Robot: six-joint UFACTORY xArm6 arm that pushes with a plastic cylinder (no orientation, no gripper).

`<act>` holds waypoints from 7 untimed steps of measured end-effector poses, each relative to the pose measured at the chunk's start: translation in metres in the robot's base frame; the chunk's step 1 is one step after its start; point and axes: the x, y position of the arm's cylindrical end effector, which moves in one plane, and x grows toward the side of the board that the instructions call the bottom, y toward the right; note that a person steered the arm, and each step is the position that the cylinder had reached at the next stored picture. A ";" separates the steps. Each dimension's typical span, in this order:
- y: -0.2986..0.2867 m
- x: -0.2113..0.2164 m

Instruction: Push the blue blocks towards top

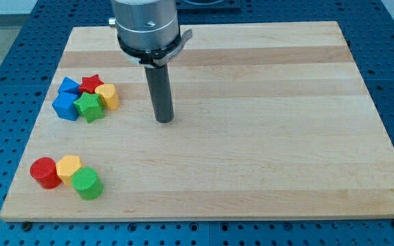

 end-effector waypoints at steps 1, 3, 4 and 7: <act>-0.035 0.004; -0.043 0.015; -0.051 0.057; -0.099 0.056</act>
